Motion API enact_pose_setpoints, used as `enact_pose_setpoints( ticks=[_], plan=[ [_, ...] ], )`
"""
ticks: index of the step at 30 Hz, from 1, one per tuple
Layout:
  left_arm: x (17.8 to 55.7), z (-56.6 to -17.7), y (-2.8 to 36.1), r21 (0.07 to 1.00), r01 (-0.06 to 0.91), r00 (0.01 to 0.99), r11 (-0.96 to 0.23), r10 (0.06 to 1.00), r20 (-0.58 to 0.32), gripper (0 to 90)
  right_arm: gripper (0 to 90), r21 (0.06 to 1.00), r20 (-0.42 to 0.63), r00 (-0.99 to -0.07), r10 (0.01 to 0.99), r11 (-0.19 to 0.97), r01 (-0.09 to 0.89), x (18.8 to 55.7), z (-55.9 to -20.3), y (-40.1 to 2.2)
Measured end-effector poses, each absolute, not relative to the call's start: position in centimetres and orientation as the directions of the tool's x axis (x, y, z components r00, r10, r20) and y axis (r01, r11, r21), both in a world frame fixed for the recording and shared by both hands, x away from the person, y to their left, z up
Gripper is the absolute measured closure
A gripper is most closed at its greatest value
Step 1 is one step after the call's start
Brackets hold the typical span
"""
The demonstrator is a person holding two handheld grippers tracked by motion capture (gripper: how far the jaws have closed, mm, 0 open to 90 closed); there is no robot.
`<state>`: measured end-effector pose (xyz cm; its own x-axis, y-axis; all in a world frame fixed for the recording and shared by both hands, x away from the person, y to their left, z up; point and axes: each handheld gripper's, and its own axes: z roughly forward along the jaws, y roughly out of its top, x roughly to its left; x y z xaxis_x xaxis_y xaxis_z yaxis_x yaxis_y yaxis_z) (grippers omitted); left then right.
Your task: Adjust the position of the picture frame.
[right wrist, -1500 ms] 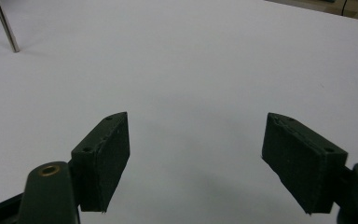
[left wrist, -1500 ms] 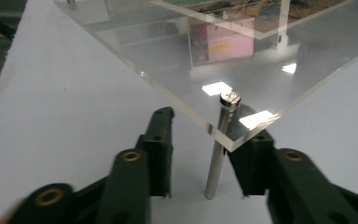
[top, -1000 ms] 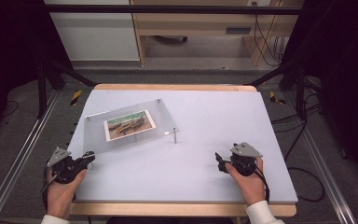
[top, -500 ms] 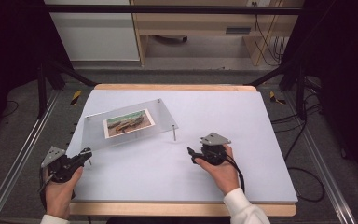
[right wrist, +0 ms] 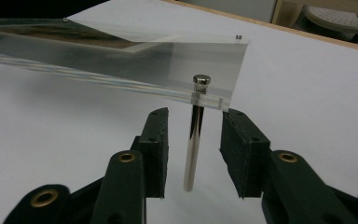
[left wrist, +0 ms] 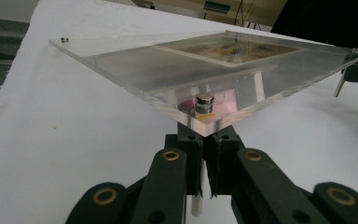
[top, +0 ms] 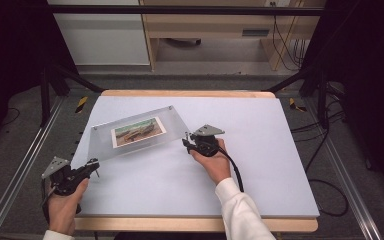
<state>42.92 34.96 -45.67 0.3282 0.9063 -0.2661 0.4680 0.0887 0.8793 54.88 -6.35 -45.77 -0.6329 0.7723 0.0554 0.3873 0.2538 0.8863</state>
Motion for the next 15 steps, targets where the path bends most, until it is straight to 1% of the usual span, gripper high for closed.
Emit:
enact_pose_setpoints(
  ticks=[3,7,9,12,14,15],
  plan=[
    [42.9,-45.7,34.9,0.879,0.469,0.330,0.087,0.906,-0.265,84.3,68.0,0.890,0.062,-0.640,0.766,0.248,0.382,55.5,-46.0,-5.9],
    [42.9,-45.7,34.9,0.878,0.470,0.328,0.090,0.906,-0.268,84.4,70.7,0.899,0.084,-0.639,0.764,0.219,0.380,55.9,-45.8,-5.8],
    [42.9,-45.7,34.9,0.877,0.473,0.327,0.084,0.907,-0.263,84.3,76.3,0.899,0.108,-0.635,0.765,0.198,0.391,56.2,-46.0,-5.9],
    [42.9,-45.7,34.9,0.876,0.476,0.325,0.078,0.910,-0.258,84.3,81.7,0.901,0.119,-0.639,0.760,0.188,0.391,56.4,-46.1,-6.0],
    [42.9,-45.7,34.8,0.876,0.476,0.324,0.076,0.911,-0.255,84.3,84.6,0.902,0.137,-0.645,0.752,0.175,0.395,56.4,-46.2,-6.0],
    [42.9,-45.7,34.8,0.876,0.476,0.324,0.076,0.911,-0.255,84.3,84.6,0.902,0.137,-0.645,0.752,0.175,0.395,56.4,-46.2,-6.0]
  ],
)
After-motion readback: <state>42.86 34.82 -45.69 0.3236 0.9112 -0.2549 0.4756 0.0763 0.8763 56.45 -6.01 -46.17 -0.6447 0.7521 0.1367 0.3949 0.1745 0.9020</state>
